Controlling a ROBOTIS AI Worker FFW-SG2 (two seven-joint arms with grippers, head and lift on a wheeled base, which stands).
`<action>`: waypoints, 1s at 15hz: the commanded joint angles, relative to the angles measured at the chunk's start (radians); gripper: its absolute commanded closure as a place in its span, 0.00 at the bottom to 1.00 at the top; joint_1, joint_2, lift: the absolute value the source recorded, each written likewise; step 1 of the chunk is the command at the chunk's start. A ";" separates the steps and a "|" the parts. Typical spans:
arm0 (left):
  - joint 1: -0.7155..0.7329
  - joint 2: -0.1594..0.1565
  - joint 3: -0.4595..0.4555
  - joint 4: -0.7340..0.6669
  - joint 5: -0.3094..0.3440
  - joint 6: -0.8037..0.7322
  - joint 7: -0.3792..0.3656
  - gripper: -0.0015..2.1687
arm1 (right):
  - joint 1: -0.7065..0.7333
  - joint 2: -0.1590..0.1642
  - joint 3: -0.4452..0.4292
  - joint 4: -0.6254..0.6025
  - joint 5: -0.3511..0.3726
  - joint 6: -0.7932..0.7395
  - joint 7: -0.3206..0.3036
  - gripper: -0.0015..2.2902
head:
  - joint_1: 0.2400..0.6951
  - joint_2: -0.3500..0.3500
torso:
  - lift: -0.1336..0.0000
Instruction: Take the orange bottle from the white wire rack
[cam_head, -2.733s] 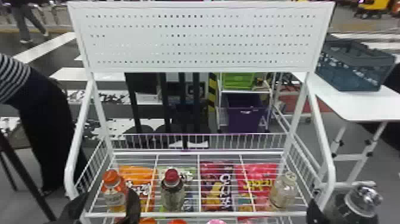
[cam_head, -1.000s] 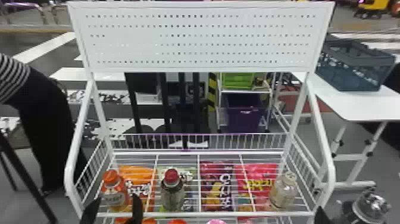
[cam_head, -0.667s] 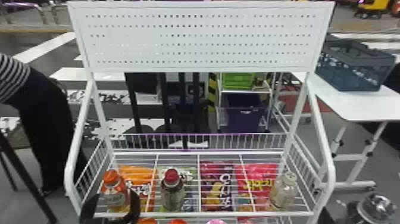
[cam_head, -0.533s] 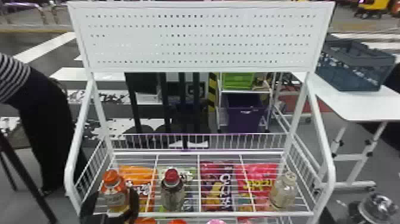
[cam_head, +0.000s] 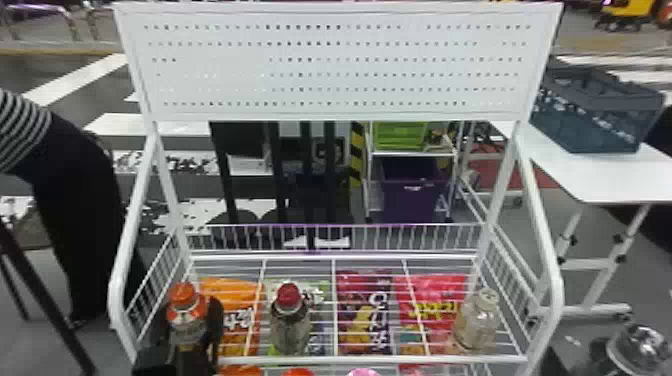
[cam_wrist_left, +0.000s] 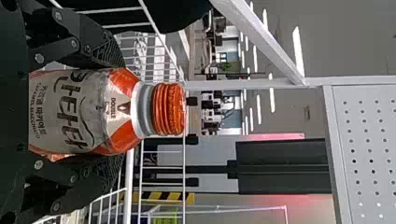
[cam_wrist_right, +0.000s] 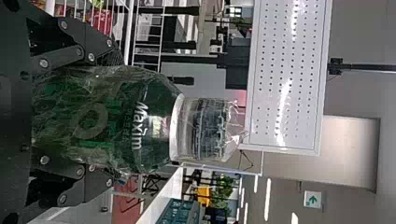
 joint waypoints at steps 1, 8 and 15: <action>0.014 0.000 0.000 -0.018 0.004 0.002 0.002 0.80 | -0.006 0.001 0.000 0.000 0.000 0.009 0.000 0.36 | 0.57 0.50 | 1.00; 0.111 0.028 0.017 -0.271 0.003 0.140 0.008 0.79 | -0.020 0.001 0.008 -0.005 0.006 0.034 0.002 0.36 | 0.57 0.50 | 1.00; 0.333 0.089 0.110 -0.781 0.003 0.527 -0.051 0.79 | -0.020 0.001 0.009 0.002 0.005 0.037 0.002 0.36 | 0.57 0.50 | 1.00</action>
